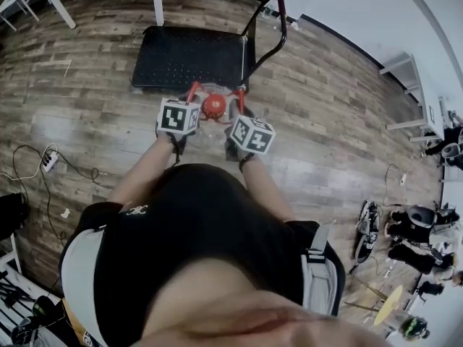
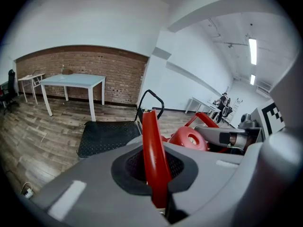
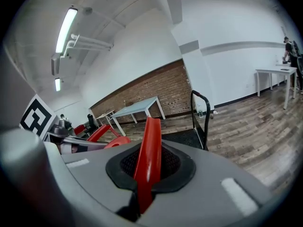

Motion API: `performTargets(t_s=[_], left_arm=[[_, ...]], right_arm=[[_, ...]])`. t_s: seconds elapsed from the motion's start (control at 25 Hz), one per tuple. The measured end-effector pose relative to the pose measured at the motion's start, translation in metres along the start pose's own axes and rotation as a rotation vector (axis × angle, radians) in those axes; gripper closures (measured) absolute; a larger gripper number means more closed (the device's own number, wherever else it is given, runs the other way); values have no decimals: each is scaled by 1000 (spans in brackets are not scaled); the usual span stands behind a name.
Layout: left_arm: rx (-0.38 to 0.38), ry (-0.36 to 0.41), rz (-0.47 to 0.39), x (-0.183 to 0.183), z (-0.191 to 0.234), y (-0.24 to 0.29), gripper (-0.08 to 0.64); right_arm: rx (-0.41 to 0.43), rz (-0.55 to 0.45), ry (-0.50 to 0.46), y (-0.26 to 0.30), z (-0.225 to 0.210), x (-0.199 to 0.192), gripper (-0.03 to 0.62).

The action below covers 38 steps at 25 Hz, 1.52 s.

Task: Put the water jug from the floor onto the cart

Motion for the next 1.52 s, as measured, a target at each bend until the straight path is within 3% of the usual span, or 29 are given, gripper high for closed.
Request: performTargets(t_s=[0.36,0.56,0.84,1.16,1.52], left_arm=[[-31,21,23,-13,24,-5,558],[-1,65,28,-15,28,-4,558],[-18,44,52,-7,38,12,558],[-18,21,69,31,48,45,558],[17,12,60,104,40,87,558]], right_arm=[[-27,-23,26,3,27,-14,557],[-20,-48,33,7,33,-18,552],[-13,-33,44,22,26,-10,551],[14,-25,42,55,3,27,549],[63,8,48,94,-47,95,549]])
Point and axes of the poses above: the fingertips, and each gripper's own axes: y forward along the fingers, z to its left, x out of its top, the point moved 10 cm from there along -y, backward along the fingers, and after that the axes turned 13 degrees about z, right-handed, at the moved point
